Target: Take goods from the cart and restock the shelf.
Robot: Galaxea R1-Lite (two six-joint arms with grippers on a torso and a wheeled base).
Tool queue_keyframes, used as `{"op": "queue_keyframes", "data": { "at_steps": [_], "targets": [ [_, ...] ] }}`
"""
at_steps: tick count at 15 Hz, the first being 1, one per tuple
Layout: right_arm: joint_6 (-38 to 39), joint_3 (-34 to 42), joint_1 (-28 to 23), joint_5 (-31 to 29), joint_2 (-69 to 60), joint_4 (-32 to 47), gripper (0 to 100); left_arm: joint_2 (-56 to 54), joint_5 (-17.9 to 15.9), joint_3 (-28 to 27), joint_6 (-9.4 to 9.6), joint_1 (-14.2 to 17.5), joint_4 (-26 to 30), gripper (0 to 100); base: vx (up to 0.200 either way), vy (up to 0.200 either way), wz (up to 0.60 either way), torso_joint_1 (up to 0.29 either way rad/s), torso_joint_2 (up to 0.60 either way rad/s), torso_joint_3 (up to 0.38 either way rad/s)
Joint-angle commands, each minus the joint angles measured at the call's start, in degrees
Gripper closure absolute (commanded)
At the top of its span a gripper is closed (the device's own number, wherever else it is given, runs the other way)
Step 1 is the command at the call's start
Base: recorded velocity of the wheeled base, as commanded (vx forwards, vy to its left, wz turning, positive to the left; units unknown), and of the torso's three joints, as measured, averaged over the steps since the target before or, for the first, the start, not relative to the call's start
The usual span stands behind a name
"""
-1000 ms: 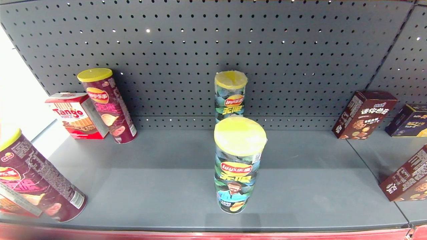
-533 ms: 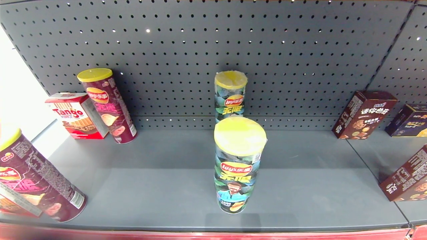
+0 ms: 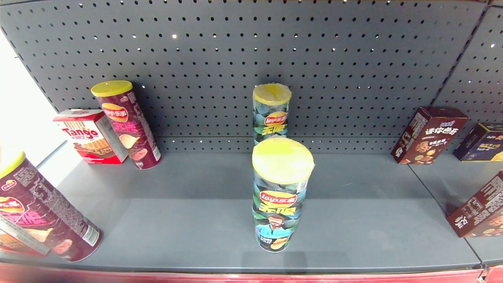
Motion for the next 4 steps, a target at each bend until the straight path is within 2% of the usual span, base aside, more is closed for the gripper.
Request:
{"op": "queue_keyframes", "data": {
  "at_steps": [1, 4],
  "targets": [
    [0.0, 0.0, 0.0, 0.0, 0.1, 0.0, 0, 0.1, 0.0, 0.0, 0.01, 0.0, 0.0, 0, 0.0, 0.0, 0.0, 0.0, 0.0, 0.0],
    [0.0, 0.0, 0.0, 0.0, 0.1, 0.0, 0, 0.1, 0.0, 0.0, 0.01, 0.0, 0.0, 0, 0.0, 0.0, 0.0, 0.0, 0.0, 0.0]
  ]
}}
